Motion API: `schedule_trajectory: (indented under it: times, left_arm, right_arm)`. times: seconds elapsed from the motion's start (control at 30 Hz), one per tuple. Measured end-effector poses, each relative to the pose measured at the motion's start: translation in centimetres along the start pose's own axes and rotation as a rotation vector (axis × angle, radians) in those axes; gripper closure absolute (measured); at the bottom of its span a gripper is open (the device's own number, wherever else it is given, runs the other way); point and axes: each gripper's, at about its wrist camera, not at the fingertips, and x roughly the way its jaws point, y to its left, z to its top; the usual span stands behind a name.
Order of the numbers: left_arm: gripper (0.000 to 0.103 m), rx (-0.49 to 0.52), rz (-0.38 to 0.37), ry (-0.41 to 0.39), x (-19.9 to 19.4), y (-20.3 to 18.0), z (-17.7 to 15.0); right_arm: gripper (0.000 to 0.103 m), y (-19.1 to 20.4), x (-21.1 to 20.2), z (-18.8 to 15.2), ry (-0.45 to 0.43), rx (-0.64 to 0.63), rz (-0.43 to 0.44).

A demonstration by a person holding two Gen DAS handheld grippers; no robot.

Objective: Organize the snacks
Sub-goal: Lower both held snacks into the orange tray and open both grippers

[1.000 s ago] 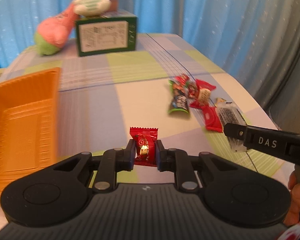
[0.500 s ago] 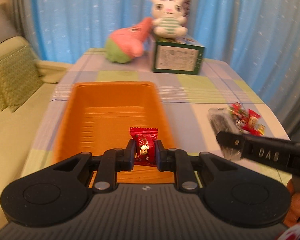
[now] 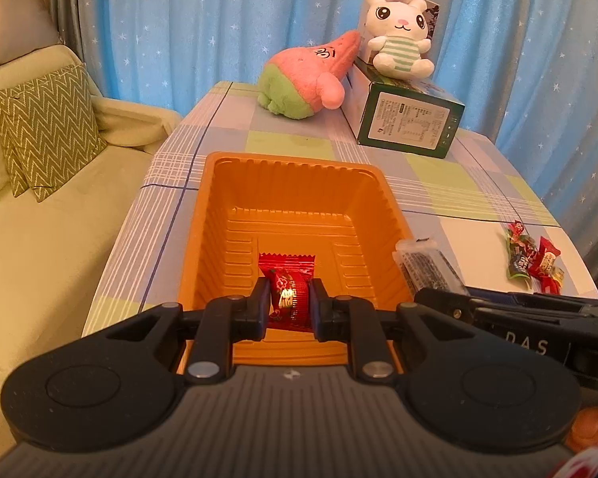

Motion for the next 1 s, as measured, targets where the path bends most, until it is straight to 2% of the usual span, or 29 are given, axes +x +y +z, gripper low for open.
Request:
schedule_trajectory:
  times: [0.1, 0.23, 0.83, 0.87, 0.93, 1.0]
  left_arm:
    - [0.084, -0.011, -0.012, 0.005, 1.1, 0.4, 0.1]
    - [0.077, -0.042, -0.017, 0.011, 1.7, 1.1, 0.0]
    - [0.069, -0.062, 0.019, -0.004, -0.8, 1.9, -1.0]
    - [0.068, -0.064, 0.021, -0.005, -0.9, 2.0, -1.0]
    - [0.063, -0.066, 0.026, -0.008, -1.3, 1.9, -1.1]
    - [0.057, -0.067, 0.035, -0.015, -1.7, 1.8, -1.3]
  right_arm:
    - [0.065, -0.1, 0.4, 0.0, 0.005, -0.002, -0.008]
    - [0.065, -0.3, 0.7, 0.2, 0.008, 0.009, -0.009]
    - [0.065, 0.6, 1.7, 1.1, -0.008, 0.007, 0.05]
    - [0.064, 0.6, 1.7, 1.2, -0.007, 0.009, 0.052]
    - [0.047, 0.3, 1.2, 1.2, -0.022, 0.023, 0.056]
    - [0.045, -0.1, 0.4, 1.1, -0.032, 0.034, 0.052]
